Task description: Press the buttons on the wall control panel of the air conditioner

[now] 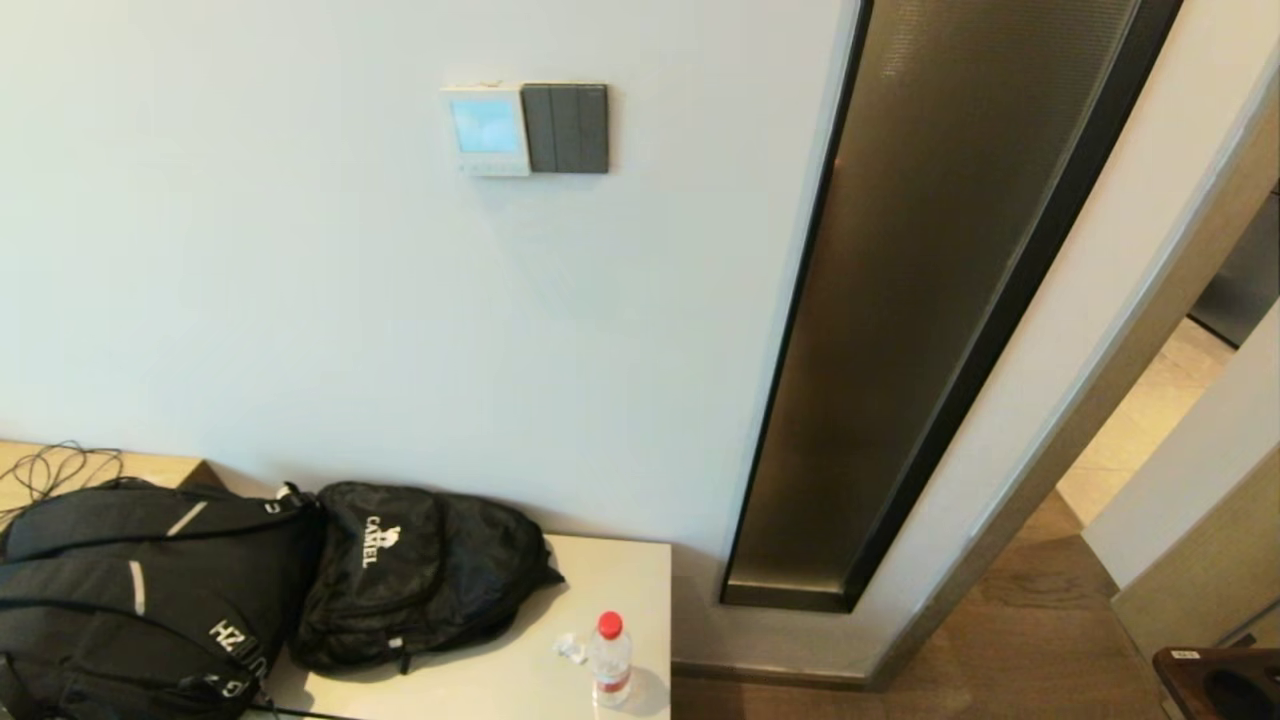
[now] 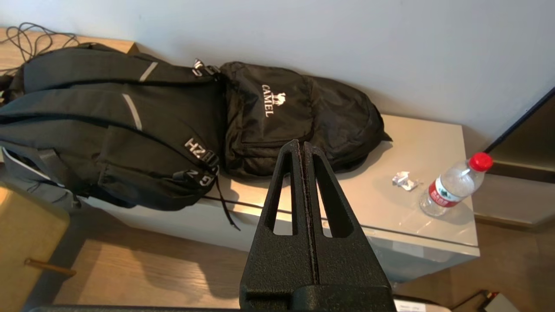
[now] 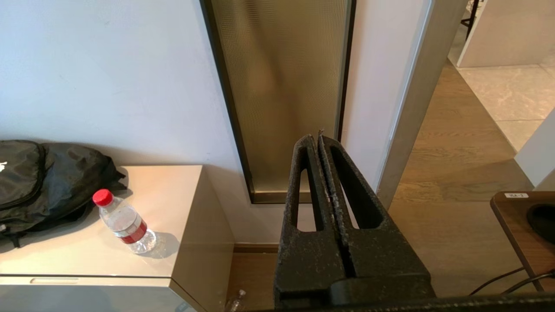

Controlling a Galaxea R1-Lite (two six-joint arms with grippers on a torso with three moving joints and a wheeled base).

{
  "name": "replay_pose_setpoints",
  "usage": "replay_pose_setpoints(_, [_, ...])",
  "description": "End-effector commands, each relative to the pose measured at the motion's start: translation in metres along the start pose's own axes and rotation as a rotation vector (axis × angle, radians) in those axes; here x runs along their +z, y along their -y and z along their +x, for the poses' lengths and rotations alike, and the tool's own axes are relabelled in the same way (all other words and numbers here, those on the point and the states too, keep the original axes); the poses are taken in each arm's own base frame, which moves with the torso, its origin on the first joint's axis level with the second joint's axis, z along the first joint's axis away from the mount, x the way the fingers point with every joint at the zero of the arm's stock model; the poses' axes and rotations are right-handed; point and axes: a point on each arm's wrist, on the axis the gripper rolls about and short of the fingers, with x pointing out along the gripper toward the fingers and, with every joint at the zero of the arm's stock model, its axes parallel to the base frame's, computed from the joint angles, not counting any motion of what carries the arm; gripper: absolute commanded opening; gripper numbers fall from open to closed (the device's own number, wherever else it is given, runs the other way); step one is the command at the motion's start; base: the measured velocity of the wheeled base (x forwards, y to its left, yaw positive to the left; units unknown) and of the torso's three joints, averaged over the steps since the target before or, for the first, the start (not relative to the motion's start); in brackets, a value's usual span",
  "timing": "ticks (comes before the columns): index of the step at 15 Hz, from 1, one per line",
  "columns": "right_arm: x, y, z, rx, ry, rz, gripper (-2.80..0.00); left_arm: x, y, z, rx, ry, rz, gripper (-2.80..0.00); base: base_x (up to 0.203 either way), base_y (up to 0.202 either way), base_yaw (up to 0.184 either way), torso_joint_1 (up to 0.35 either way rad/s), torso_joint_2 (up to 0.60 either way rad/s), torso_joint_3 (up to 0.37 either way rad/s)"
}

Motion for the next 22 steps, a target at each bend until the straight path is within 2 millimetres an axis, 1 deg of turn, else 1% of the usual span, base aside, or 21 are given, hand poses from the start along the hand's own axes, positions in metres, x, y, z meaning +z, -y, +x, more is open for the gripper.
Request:
replay_pose_setpoints(1, [0.000, 0.000, 0.000, -0.001, -0.002, 0.000, -2.80, -0.007, -0.001, -0.006, 0.008, 0.044, -0.004, -2.80, 0.000, 0.000, 0.000, 0.000, 0.00, 0.000])
replay_pose_setpoints(3, [0.000, 0.000, 0.000, -0.001, -0.002, 0.000, -2.80, -0.012, -0.001, -0.013, 0.018, 0.045, -0.005, -2.80, 0.000, 0.000, 0.000, 0.000, 0.00, 0.000])
replay_pose_setpoints(6, [0.000, 0.000, 0.000, -0.001, -0.002, 0.000, -2.80, -0.014, -0.001, -0.016, -0.002, 0.055, -0.006, -2.80, 0.000, 0.000, 0.000, 0.000, 0.00, 0.000])
replay_pose_setpoints(9, [0.000, 0.000, 0.000, -0.001, -0.002, 0.000, -2.80, -0.021, 0.001, -0.016, -0.099, 0.061, 0.004, -2.80, 0.000, 0.000, 0.000, 0.000, 0.00, 0.000])
replay_pose_setpoints(15, [0.000, 0.000, 0.000, 0.001, -0.001, 0.000, -2.80, -0.027, 0.000, -0.029, -0.110, 0.239, 0.021, -2.80, 0.000, 0.000, 0.000, 0.000, 0.00, 0.000])
replay_pose_setpoints(20, [0.000, 0.000, 0.000, 0.001, -0.002, 0.000, -2.80, -0.027, 0.000, -0.029, -0.109, 0.243, 0.024, -2.80, 0.000, 0.000, 0.000, 0.000, 0.00, 0.000])
replay_pose_setpoints(22, [0.000, 0.000, 0.000, 0.001, -0.002, 0.000, -2.80, -0.033, 0.000, -0.026, -0.095, 0.218, 0.029, -2.80, 0.000, 0.000, 0.000, 0.000, 0.00, 0.000])
